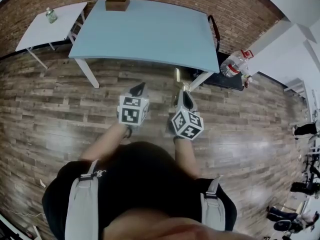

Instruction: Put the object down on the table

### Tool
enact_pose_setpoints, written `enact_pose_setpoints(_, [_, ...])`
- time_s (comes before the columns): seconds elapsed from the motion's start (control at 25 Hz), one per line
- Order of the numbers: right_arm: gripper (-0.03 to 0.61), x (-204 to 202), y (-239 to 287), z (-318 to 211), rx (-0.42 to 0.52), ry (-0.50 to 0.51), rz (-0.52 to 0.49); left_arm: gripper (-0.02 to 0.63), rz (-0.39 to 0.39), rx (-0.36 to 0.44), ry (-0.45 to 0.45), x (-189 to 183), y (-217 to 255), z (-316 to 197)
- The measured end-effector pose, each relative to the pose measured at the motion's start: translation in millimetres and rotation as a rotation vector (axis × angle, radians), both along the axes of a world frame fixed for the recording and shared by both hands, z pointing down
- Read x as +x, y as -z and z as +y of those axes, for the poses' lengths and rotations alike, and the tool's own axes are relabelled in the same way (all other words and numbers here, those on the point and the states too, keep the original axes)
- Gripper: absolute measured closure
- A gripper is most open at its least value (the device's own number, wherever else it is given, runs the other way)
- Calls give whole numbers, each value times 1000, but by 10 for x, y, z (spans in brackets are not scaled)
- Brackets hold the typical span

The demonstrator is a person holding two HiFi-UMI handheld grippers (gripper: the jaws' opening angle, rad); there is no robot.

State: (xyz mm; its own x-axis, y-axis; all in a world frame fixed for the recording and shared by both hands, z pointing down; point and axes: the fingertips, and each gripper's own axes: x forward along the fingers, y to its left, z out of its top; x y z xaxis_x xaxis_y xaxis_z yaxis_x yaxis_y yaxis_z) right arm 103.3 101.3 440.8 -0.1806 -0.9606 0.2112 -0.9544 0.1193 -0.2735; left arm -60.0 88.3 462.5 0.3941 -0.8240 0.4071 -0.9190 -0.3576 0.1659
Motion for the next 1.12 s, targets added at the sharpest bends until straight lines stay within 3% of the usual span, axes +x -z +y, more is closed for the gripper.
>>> enact_pose_setpoints(0.72, [551,-505,-63,-13,-23,-51,61,614,45,-18,-73,-423,-154,-130])
enact_pose_setpoints(1.12, [551,-744,-41,-248,-8,-50,74,614,53,-20,-34,-746,-197,-355])
